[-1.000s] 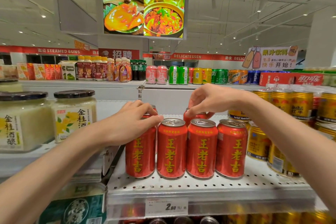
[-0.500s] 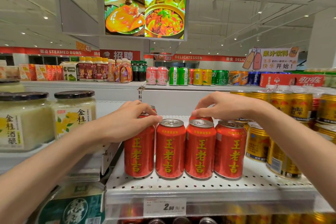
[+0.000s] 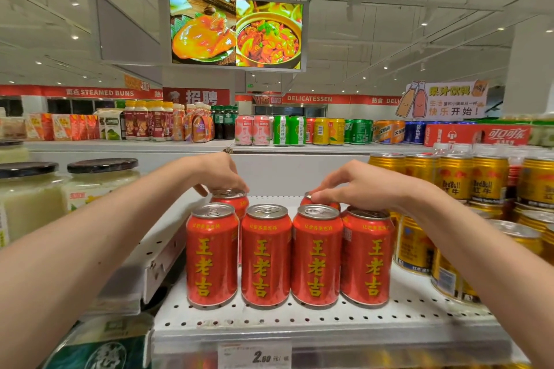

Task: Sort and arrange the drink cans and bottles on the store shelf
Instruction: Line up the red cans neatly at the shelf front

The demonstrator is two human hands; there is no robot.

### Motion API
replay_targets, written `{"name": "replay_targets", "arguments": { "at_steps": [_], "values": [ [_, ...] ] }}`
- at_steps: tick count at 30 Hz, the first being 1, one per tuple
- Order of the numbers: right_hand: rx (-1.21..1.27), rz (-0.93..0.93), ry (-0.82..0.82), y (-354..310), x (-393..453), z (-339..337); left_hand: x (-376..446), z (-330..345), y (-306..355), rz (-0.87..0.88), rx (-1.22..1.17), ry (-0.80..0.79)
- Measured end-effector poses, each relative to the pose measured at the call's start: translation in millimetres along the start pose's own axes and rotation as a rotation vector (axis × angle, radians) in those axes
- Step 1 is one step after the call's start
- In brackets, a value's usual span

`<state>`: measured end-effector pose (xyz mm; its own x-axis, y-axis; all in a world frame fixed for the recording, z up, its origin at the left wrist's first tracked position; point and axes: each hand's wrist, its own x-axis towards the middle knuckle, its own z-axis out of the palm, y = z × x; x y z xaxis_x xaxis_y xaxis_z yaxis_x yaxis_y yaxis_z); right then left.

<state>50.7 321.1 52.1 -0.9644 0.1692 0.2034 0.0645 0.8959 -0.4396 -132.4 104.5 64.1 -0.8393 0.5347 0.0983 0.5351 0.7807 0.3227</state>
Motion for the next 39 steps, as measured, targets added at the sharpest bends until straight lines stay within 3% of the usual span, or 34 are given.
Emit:
{"name": "replay_targets", "arguments": {
  "at_steps": [5, 10, 18, 21, 27, 32, 35, 39],
  "values": [
    [0.017, -0.005, 0.002, 1, 2, -1, 6, 1, 4, 0.04, -0.04, 0.027],
    [0.042, 0.001, -0.009, 4, 5, 1, -4, -3, 13, 0.2, -0.095, 0.109],
    [0.078, -0.01, 0.026, 3, 1, 3, -28, 1, 46, 0.444, -0.086, -0.014],
    [0.101, -0.001, 0.034, 4, 0, 5, -33, 10, 48, 0.466, -0.033, -0.075],
    [0.048, -0.013, -0.027, -1, -4, -3, -45, 9, 41, 0.465, -0.03, -0.069],
    [-0.043, -0.082, -0.032, -12, -15, -15, -78, -5, 26, 0.431, -0.038, 0.028],
    [-0.077, -0.111, -0.085, -22, -26, -16, -106, -6, 15, 0.399, -0.073, -0.006],
    [-0.153, -0.141, -0.132, -30, -41, -8, -124, 14, 6, 0.414, 0.066, -0.02]
  ]
}}
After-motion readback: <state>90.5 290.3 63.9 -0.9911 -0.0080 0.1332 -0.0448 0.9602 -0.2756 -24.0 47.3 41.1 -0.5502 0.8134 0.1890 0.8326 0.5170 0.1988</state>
